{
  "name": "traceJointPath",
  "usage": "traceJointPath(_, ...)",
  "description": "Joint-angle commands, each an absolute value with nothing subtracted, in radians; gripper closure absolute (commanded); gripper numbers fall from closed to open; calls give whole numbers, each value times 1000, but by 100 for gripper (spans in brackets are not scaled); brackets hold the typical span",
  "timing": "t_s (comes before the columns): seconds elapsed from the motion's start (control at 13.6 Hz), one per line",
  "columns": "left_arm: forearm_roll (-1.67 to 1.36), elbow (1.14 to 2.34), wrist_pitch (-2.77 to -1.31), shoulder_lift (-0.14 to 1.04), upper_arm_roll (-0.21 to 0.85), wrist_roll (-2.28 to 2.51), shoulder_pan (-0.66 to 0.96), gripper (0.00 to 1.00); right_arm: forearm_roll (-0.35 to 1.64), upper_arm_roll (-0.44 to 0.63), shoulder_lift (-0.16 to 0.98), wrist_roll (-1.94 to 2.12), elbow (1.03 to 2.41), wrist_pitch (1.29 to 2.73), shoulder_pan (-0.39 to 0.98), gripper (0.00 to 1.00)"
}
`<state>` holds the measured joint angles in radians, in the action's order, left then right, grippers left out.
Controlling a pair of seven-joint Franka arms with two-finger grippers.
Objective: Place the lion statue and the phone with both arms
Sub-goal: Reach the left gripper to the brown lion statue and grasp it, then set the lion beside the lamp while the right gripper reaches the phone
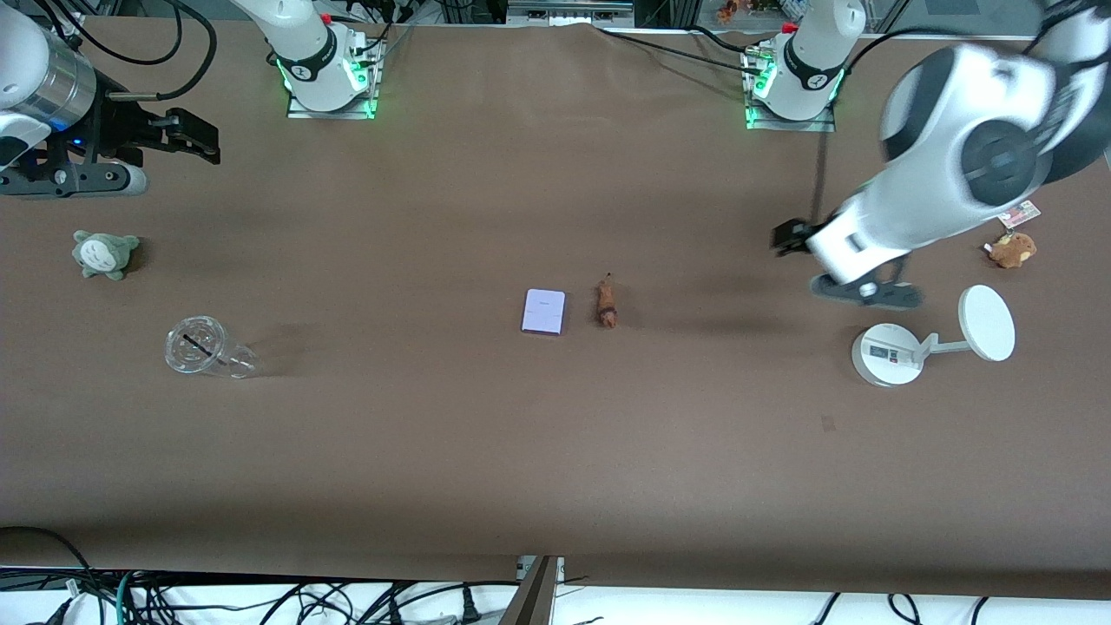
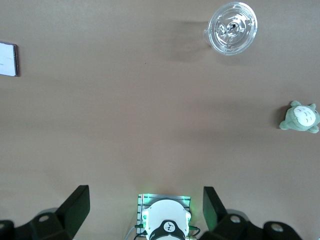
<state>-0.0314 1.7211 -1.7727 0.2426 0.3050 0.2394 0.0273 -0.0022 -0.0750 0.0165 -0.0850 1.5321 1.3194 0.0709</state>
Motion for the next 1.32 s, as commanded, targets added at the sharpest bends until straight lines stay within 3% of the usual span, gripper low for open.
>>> traceJointPath(0.0, -43, 1698, -1921, 383, 394, 407, 37, 0, 6, -81, 25, -98, 1536, 1331, 60, 0)
traceJointPath(0.37, -35, 1700, -2287, 576, 391, 636, 219, 0, 9, -80, 28, -84, 1532, 1342, 57, 0)
traceJointPath(0.73, 107, 1695, -2379, 702, 393, 702, 281, 0, 14, -81, 41, -83, 1532, 1344, 60, 0)
traceJointPath(0.88, 107, 1698, -2395, 709, 391, 709, 287, 53, 14, -81, 43, -80, 1534, 1344, 60, 0)
traceJointPath(1.03, 107, 1697, -2395, 713, 393, 707, 287, 91, 14, -81, 48, -69, 1534, 1344, 60, 0)
traceJointPath(1.1, 109, 1697, -2388, 712, 391, 701, 285, 100, 12, -81, 48, -69, 1534, 1344, 60, 0)
traceJointPath(1.25, 109, 1695, -2343, 686, 390, 699, 272, 100, 12, -81, 48, -69, 1534, 1344, 61, 0)
